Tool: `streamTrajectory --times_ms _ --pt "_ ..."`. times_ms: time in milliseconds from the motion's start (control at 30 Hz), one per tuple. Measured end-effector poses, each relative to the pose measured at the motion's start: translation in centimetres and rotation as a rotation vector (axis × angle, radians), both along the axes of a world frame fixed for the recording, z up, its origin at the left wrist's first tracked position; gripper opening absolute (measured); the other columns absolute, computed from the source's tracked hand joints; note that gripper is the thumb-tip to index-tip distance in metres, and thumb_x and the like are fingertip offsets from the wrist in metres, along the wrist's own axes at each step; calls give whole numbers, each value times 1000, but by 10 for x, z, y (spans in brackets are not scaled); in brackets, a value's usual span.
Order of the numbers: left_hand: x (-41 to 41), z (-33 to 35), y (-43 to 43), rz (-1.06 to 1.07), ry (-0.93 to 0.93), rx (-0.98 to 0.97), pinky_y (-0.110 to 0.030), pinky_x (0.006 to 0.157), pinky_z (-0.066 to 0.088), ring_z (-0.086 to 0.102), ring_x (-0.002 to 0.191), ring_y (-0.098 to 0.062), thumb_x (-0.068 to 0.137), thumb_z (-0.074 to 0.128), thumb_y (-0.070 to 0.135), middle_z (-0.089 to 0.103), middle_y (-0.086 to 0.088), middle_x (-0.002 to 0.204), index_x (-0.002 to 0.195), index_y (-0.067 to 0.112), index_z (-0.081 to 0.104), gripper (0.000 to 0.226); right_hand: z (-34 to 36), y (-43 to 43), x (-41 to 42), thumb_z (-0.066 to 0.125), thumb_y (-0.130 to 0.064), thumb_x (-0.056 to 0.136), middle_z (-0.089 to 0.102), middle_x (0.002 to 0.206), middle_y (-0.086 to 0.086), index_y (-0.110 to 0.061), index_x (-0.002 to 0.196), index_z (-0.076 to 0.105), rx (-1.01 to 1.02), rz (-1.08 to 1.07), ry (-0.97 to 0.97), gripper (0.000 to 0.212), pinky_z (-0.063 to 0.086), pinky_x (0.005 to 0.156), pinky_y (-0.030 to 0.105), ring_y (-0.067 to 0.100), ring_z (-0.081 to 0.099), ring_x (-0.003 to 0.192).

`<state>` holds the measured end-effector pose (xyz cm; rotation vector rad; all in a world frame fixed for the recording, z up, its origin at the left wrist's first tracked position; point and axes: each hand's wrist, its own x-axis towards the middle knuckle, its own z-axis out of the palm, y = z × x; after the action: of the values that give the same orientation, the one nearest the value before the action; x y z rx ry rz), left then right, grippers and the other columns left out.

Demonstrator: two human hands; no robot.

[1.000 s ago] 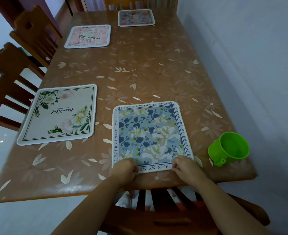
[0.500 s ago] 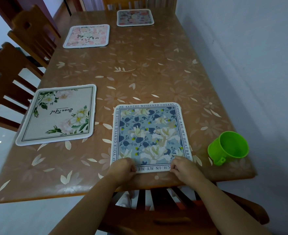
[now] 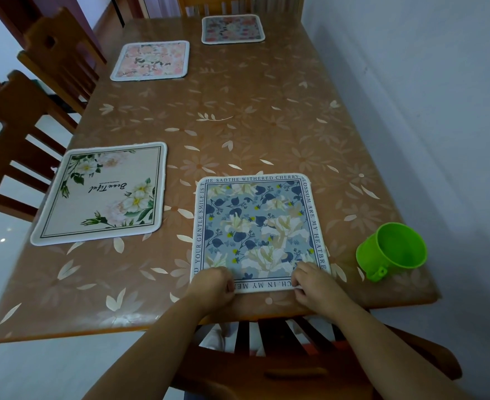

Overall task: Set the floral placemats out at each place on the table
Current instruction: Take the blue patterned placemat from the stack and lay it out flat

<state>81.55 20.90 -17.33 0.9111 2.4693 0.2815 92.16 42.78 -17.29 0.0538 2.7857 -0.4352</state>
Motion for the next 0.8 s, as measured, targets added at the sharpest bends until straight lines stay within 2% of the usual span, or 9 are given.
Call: streamTrajectory --times_ms 533,700,800 --pt "0 -3 0 50 -39 15 -30 73 47 59 87 -19 79 59 23 64 -3 95 81 16 65 9 -5 2 0 48 -9 81 52 104 8 -8 91 53 -70 -36 10 11 33 83 25 21 44 102" --pt "-1 -4 0 41 -39 20 -30 74 46 58 88 -20 80 59 22 65 -4 96 82 14 66 10 -4 2 -1 48 -8 81 53 103 9 -14 87 50 -82 -27 10 9 32 82 24 21 44 102" --pt "-1 -4 0 34 -37 19 -31 75 47 58 89 -21 80 59 22 64 -4 96 83 14 65 11 -5 2 -1 49 -7 80 53 103 11 -6 89 53 -84 -27 23 11 32 82 25 23 45 102"
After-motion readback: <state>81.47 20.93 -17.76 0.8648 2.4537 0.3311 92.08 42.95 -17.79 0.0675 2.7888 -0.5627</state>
